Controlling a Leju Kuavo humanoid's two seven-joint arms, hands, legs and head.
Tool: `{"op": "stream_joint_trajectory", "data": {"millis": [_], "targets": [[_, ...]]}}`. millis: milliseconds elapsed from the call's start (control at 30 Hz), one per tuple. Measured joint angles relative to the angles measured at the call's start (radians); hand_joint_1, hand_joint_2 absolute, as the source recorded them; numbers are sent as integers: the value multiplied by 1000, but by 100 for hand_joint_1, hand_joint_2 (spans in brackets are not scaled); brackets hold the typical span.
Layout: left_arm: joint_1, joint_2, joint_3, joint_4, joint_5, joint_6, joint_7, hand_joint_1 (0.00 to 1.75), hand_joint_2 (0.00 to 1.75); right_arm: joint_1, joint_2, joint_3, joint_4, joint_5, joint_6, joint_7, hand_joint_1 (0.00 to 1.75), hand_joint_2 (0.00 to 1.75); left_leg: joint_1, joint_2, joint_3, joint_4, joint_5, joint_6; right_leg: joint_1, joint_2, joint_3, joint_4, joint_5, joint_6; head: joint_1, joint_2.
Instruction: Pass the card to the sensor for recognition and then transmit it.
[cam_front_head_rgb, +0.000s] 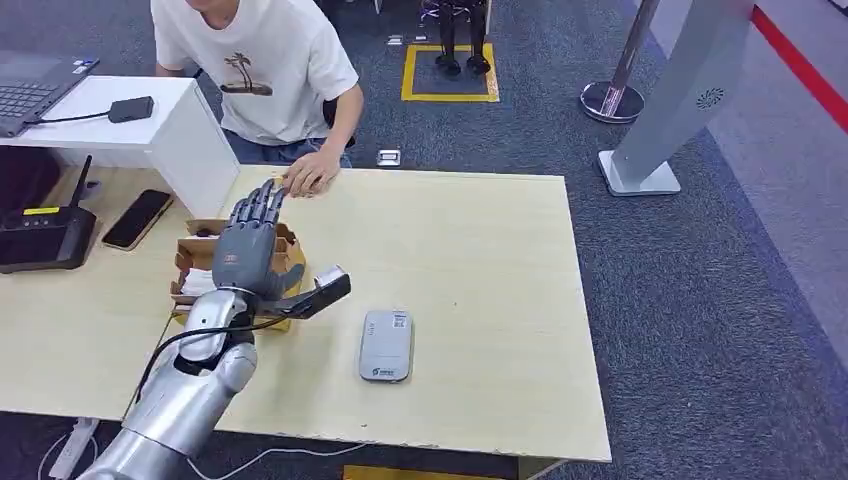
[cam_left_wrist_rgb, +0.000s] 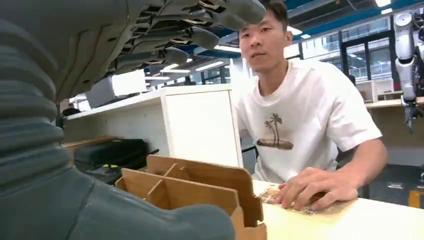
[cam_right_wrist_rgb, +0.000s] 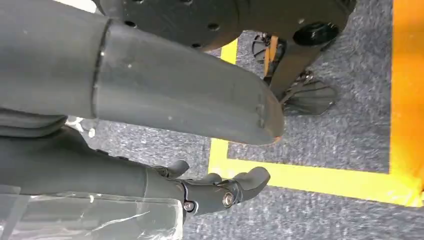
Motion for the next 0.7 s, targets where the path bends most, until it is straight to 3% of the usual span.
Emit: {"op": "stream_joint_trajectory", "data": {"millis": [300,500,700], "targets": [[42,11,-15,-18,60,20,-20,0,175,9,0,-36,-2,2,0,25,0,0,0,0,0,0,0,0,0,1,0,0,0,0,0,0],[171,20,22,-126,30,185,3,0,175,10,0,-47,-6,18,7,-18,0,0,0,0,-1,0,-1,0,0,0,0,0,-1,0,0,0],[279,20,66,-212,12,239,5,0,175,9,1,-50,-7,24,15,-24,0,0,0,0,-1,0,-1,0,0,0,0,0,-1,0,0,0]]}}
